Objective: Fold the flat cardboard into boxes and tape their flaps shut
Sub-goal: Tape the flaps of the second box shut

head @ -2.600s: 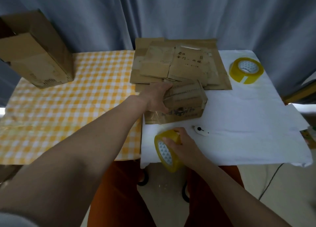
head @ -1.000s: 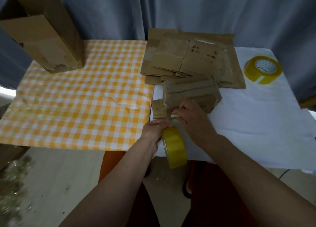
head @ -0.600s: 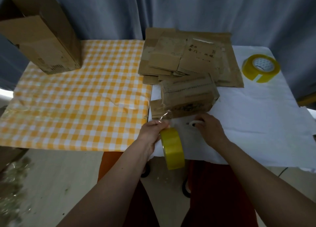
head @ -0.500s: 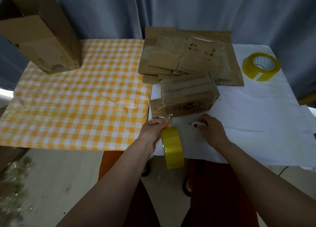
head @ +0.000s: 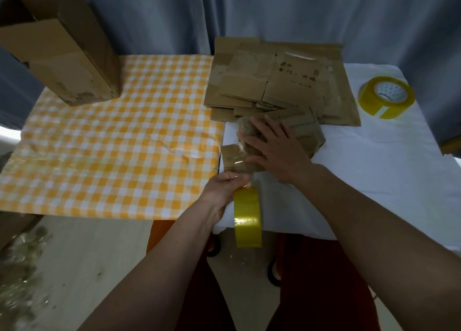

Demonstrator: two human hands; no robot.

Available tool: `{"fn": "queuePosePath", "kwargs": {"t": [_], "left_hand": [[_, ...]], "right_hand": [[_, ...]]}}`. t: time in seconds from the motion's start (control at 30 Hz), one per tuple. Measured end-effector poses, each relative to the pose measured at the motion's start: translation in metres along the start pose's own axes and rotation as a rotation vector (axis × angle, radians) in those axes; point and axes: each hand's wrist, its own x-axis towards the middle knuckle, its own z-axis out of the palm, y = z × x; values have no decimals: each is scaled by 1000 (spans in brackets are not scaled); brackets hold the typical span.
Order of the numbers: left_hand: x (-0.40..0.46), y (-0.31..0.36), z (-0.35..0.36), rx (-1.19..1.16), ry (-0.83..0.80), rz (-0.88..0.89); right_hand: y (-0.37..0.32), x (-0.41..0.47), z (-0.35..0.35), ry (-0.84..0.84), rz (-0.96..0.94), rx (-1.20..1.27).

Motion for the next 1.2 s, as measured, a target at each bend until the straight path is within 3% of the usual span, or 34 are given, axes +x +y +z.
{"fn": "queuePosePath", "kwargs": {"t": [0.17, 0.3, 0.5, 0.57, 0.63, 0.67, 0.73, 0.8, 1.0, 1.2], "left_hand": [[-4, -2, -6, 125, -55, -26], [-15, -21, -14, 94, 79, -31], [-32, -19, -14, 120, 61, 197], [-39, -17, -11, 114, 59, 300], [-43, -14, -7, 126, 44, 385], [-45, -13, -4, 144, 33, 422], [-47, -11, 4, 221, 15, 481], [-48, -10, 11, 303, 8, 524], [-52, -12, 22, 504, 29, 584], [-57, -6, 24, 746, 329, 528]], "right_hand": [[-1, 2, 4, 27, 32, -123], [-1, 3, 5, 58, 35, -94], [-4, -4, -11, -14, 12, -20], [-16, -20, -21, 110, 14, 178], [-34, -39, -27, 263, 113, 576], [-43, -48, -32, 243, 196, 802], [-56, -63, -36, 47, 330, 1070], [-58, -75, -33, -1, 405, 1173], [-57, -97, -28, 151, 571, 1398], [-67, -97, -26, 192, 581, 1382]]}}
